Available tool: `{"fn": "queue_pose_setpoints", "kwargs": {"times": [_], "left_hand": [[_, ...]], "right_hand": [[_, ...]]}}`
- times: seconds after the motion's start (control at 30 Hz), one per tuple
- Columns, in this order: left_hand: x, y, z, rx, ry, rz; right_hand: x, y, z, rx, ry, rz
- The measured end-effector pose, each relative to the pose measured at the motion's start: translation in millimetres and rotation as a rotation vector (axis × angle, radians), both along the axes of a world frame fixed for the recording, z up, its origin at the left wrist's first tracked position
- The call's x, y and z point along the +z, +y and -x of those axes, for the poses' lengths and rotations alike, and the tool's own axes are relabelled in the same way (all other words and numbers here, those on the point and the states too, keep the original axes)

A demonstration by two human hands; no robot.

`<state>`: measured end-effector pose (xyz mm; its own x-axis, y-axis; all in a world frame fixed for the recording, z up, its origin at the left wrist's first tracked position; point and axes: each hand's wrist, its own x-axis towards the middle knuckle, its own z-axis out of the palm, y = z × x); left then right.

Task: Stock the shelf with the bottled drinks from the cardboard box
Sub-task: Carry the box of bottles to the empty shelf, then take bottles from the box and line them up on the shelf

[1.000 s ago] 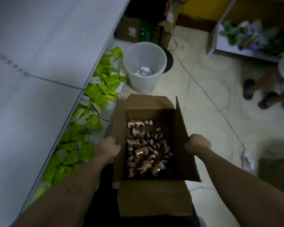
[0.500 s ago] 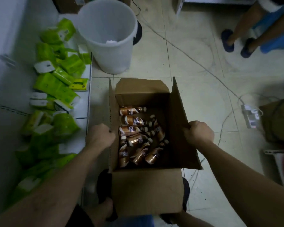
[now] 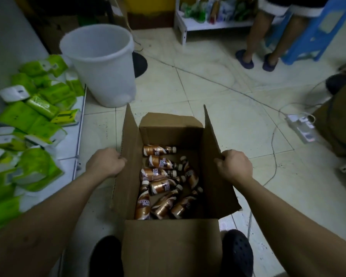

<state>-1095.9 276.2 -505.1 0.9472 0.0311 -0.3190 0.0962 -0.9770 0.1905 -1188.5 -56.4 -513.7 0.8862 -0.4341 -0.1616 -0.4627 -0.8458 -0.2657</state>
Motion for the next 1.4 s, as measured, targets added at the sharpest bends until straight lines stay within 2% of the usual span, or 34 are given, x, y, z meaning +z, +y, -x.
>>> {"fn": "queue_pose_setpoints", "kwargs": {"times": [0.13,0.33,0.37,0.43,0.5,0.57,0.63,0.7,0.77,0.87,0.93,1.0,1.1,1.17,1.2,1.3,1.4], "left_hand": [[-21.2,1.0,40.3,0.095,0.042,0.038],[-28.6,36.8,57.3,0.144,-0.153,-0.016],[-33.4,45.4,60.1,0.113,-0.192,-0.043],[-48.0,63.1,63.5,0.040,-0.240,-0.220],[-69.4,77.8,67.1,-0.054,-0.200,-0.346],[-87.1,80.5,69.6,-0.107,-0.108,-0.338],[-100.3,70.9,72.0,-0.130,-0.019,-0.258],[-109.0,49.4,73.7,-0.162,-0.034,-0.177],[-114.9,20.6,74.5,-0.231,-0.067,-0.079],[-131.4,-21.9,79.4,-0.293,0.045,0.140],[-146.8,-43.5,84.4,-0.159,0.191,0.276],[-166.7,-54.9,89.9,0.121,0.310,0.350],[-200.2,-62.7,100.4,0.330,0.465,0.319],[-218.0,-66.8,102.1,0.424,0.527,0.293],[-223.2,-69.1,100.5,0.411,0.533,0.220],[-231.5,-71.5,95.9,0.189,0.459,-0.073],[-240.4,-67.3,94.0,0.161,0.413,-0.113]], "right_hand": [[-8.1,3.2,33.6,-0.057,0.196,-0.089],[-35.4,2.7,75.7,-0.290,0.220,-0.082],[-41.7,0.1,74.7,-0.305,0.193,-0.079],[-49.4,-4.1,69.4,-0.363,0.186,-0.036],[-66.3,-11.3,74.6,-0.310,0.295,0.210],[-82.0,-12.9,83.5,-0.148,0.447,0.415],[-91.4,-4.3,82.3,-0.002,0.507,0.442],[-97.6,17.3,68.6,0.120,0.441,0.430],[-103.3,48.3,50.5,0.251,0.350,0.353],[-117.0,91.0,37.9,0.311,0.232,0.150],[-126.2,106.5,32.8,0.137,0.293,-0.154],[-143.2,112.6,29.2,-0.017,0.425,-0.424],[-175.4,111.2,27.8,-0.046,0.638,-0.552],[-195.6,107.1,29.1,-0.172,0.704,-0.592],[-205.4,105.4,28.5,-0.260,0.694,-0.633],[-227.8,107.7,21.1,-0.526,0.625,-0.739],[-245.6,113.8,19.3,-0.602,0.690,-0.719]]}}
